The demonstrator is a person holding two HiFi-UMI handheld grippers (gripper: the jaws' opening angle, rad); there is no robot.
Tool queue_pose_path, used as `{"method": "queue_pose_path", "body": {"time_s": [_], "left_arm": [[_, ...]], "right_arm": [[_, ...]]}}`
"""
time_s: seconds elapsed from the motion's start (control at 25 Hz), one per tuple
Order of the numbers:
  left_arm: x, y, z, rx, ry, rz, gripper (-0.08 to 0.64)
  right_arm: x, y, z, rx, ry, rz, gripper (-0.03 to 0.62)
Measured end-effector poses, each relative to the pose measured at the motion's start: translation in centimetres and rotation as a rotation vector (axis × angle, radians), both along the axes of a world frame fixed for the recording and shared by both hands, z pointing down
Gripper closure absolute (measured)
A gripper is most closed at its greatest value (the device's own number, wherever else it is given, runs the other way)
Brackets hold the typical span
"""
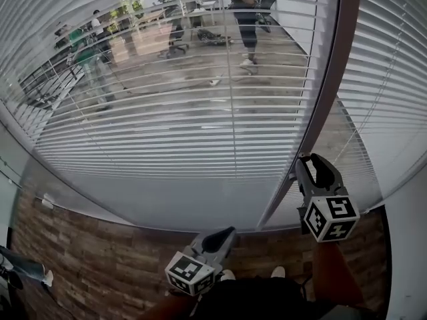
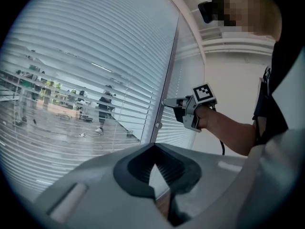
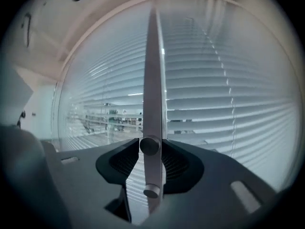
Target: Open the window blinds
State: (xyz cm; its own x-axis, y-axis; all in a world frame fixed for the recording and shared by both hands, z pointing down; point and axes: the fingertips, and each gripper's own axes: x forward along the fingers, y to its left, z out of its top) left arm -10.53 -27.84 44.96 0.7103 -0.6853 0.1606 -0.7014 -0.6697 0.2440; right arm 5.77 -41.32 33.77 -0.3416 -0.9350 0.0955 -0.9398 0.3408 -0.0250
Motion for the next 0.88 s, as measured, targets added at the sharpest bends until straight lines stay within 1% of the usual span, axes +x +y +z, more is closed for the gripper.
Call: {"method": "queue_pose_path", "body": {"time_s": [0.04,0.08,0.12,0.28,0.48,0.56,0.76,0.88], "left_arm": [[0.01,0.04,0.01,-0.002,-0.001,0.000,0.558],[0.00,0.04,-0.01,-0.003,-0.004,0.000,0.558],[-0.02,0.01,-0.04,-0.002,-0.007,-0.001,0.558],[0.07,-0.08,-0.32,0.006,-0.005,0.001,0.558],[0.10,-0.12,-0.26,0.006,-0.007,0.002,0.558],[0.08,0.01,-0.20,0.002,-0.007,0.005,0.558],[-0.33,0.21,-0.77,0.013,-0.008,-0.007,0.558],[0.00,-0.26,-0.64,0.008,-0.009,-0.004,0.560]], "right_arm": [[0.05,-0.13,0.14,-0.025,-0.063,-0.012,0.421],[0.05,-0.25,0.26,-0.041,-0.098,-0.019,0.425],[0.02,-0.34,0.33,-0.047,-0.106,-0.020,0.428],[-0.09,-0.41,0.39,-0.029,-0.025,0.005,0.433],[-0.03,-0.48,0.38,-0.030,-0.022,0.003,0.434],[-0.12,-0.37,0.33,-0.021,0.012,0.005,0.434],[-0.61,0.29,0.26,0.010,0.141,0.015,0.437],[-0.36,-0.31,0.22,0.042,0.269,0.032,0.439]]}}
